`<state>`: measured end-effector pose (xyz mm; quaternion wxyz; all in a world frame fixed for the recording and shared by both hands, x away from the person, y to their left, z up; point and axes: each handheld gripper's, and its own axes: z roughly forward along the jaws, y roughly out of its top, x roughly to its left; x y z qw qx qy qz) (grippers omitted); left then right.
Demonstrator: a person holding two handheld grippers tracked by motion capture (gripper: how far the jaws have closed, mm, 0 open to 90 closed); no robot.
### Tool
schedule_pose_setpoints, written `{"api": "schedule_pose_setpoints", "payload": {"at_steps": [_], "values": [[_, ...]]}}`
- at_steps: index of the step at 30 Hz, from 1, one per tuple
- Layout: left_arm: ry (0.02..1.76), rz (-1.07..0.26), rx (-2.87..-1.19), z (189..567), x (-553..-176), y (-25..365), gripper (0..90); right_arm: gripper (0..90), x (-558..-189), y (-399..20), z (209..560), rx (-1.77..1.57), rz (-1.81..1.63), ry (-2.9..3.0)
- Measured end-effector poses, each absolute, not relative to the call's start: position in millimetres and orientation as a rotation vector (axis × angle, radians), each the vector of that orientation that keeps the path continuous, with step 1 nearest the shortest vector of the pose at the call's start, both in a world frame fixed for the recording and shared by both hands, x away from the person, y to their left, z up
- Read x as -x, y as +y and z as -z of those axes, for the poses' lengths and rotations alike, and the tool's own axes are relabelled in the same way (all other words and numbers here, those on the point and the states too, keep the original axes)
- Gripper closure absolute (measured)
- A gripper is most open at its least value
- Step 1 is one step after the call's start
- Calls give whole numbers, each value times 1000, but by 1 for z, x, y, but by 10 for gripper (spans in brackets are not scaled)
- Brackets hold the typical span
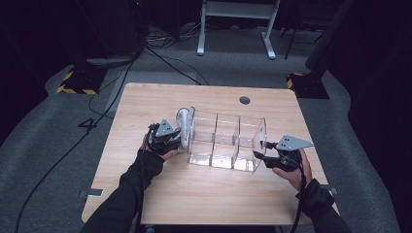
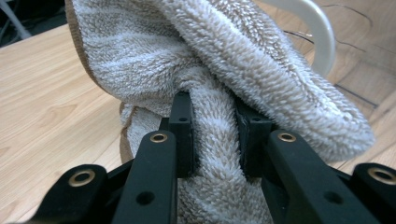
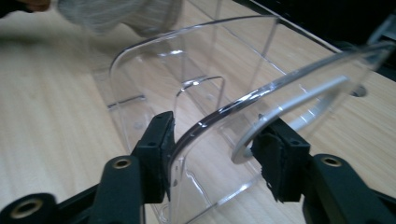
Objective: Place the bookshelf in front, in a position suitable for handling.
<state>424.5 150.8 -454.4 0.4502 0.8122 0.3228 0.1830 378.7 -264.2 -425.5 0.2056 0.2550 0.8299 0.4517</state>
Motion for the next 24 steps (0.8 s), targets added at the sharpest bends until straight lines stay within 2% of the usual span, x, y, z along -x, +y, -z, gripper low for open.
{"api": "schedule_pose_setpoints", "payload": {"at_steps": [3,7,11,18,24], "values": [[805,-410,-2008,461,-429,151,729,438,-376,-268,426,-644,-1299,2362],[823,-374,-2048,471,-432,148,729,426,-372,-270,426,-589,-1301,2388],[852,-297,-2120,497,-432,148,728,436,-369,-271,426,-580,-1292,2392],[835,-300,-2098,488,-431,153,725,439,-369,-271,427,-572,-1293,2380],[839,-314,-2151,493,-407,153,727,466,-367,-272,428,-584,-1296,2351]]}}
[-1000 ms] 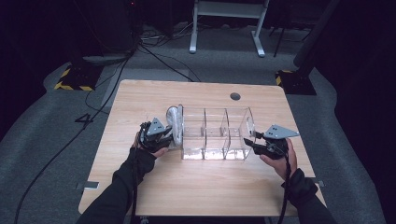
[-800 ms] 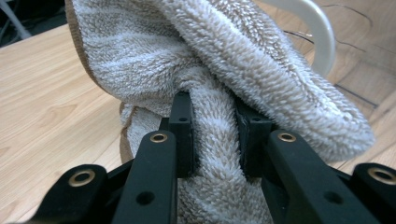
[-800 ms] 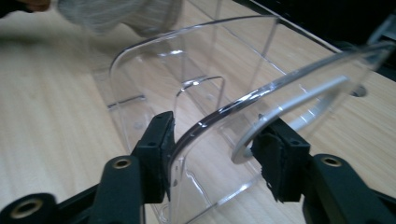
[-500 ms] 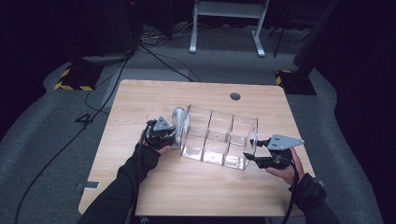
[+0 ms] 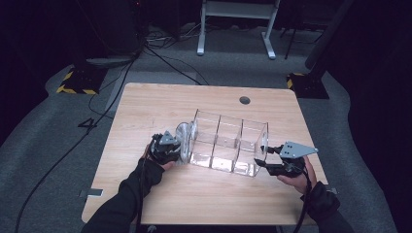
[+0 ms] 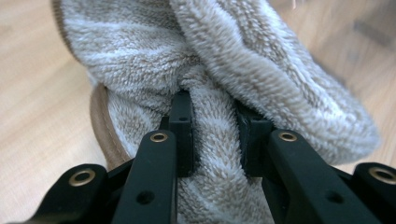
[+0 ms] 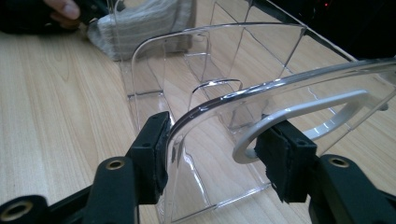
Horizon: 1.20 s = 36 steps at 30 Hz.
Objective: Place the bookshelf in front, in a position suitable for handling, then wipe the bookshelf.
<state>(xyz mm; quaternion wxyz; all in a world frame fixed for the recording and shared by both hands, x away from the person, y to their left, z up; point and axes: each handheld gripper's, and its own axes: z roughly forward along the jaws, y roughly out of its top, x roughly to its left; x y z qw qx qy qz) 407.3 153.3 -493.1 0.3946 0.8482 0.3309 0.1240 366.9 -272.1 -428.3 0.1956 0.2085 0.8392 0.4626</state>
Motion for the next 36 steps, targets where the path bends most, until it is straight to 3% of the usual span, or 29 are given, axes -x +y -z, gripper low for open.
{"api": "schedule_pose_setpoints", "payload": {"at_steps": [10,14,23,28,36], "values": [[786,-313,-2176,481,-364,164,725,491,-369,-268,428,-585,-1274,2344],[761,-392,-1973,449,-362,170,726,497,-369,-268,427,-588,-1272,2341],[758,-506,-1797,421,-386,162,726,499,-365,-268,428,-597,-1286,2331],[792,-457,-1816,432,-403,158,727,475,-361,-268,428,-599,-1302,2344],[784,-438,-2108,459,-397,154,725,480,-358,-272,429,-598,-1320,2338]]}}
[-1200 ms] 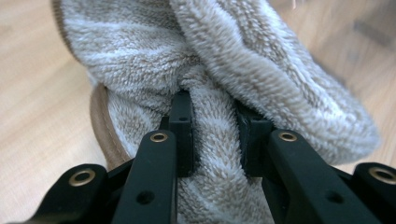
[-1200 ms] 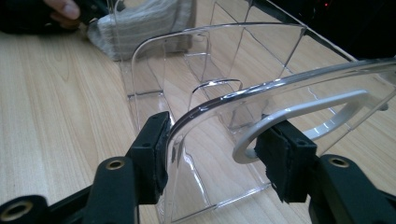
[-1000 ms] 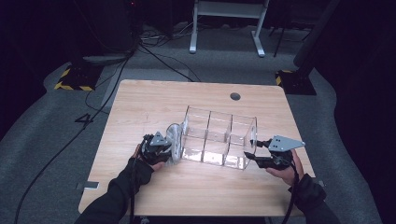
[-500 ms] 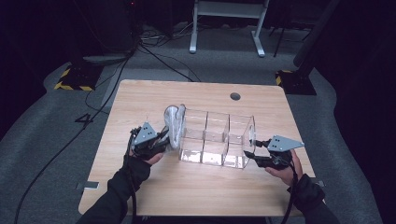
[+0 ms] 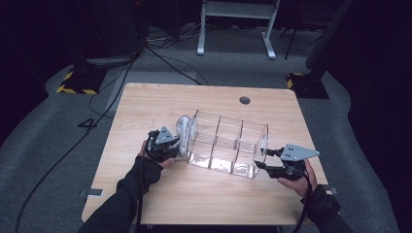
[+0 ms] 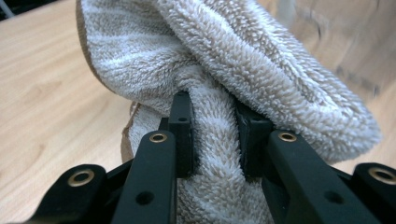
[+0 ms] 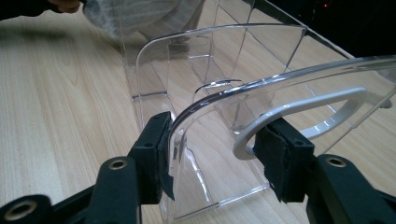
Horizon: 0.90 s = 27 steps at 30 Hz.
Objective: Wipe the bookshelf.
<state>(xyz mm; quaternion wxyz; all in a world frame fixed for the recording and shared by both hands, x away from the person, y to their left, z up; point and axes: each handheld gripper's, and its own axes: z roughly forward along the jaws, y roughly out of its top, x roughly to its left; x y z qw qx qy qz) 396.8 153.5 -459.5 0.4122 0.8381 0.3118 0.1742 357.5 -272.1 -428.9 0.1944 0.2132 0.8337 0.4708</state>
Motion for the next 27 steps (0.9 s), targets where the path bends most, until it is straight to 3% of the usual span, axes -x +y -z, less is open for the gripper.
{"api": "schedule_pose_setpoints", "payload": {"at_steps": [7,14,20,27], "values": [[719,-423,-2272,464,-364,153,724,494,-356,-272,429,-615,-1317,2322],[721,-332,-2271,468,-339,152,718,567,-358,-275,430,-643,-1301,2308],[802,-374,-2252,474,-348,145,698,561,-358,-275,430,-631,-1303,2315],[855,-444,-2221,477,-376,134,713,479,-356,-278,428,-596,-1287,2336]]}}
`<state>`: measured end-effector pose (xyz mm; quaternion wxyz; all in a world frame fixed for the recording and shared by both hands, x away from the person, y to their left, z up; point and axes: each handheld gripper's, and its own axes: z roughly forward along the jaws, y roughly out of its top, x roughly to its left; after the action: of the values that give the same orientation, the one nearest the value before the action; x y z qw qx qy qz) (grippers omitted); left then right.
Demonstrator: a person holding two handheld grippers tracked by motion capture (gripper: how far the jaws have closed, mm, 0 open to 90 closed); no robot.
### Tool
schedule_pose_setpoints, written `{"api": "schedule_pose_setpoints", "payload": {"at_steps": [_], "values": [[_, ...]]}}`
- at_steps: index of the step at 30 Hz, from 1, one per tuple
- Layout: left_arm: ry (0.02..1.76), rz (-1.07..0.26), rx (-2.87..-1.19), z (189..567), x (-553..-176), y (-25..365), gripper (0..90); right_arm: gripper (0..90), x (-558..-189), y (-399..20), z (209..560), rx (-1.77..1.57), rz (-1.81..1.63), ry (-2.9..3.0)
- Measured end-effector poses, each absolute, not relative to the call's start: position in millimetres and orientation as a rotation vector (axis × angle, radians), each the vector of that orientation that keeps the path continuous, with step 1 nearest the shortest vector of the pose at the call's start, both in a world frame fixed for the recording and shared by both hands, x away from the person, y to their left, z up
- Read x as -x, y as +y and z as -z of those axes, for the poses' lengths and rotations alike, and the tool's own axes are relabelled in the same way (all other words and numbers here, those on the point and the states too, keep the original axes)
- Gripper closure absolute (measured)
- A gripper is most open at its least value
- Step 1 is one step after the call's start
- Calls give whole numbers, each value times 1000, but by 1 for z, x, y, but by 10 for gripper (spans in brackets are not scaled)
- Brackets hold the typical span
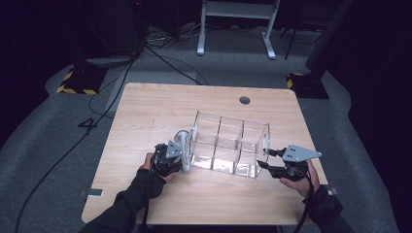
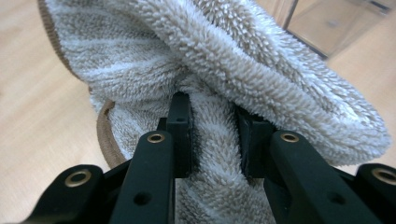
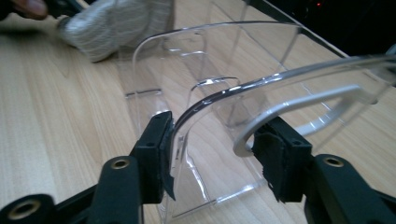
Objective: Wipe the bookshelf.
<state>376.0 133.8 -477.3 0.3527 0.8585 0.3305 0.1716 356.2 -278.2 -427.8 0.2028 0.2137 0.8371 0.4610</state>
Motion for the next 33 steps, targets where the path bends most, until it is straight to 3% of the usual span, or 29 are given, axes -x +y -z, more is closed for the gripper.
{"api": "schedule_pose_setpoints", "payload": {"at_steps": [9,14,21,25,33], "values": [[876,-456,-2174,478,-401,130,721,438,-356,-285,428,-588,-1317,2370],[825,-471,-2129,456,-380,140,722,391,-354,-288,425,-595,-1335,2370],[682,-458,-2053,424,-338,134,722,441,-352,-289,424,-571,-1318,2403],[629,-447,-2069,425,-334,119,721,480,-351,-290,425,-569,-1308,2387],[632,-340,-2125,456,-370,93,721,481,-351,-289,426,-577,-1326,2377]]}}
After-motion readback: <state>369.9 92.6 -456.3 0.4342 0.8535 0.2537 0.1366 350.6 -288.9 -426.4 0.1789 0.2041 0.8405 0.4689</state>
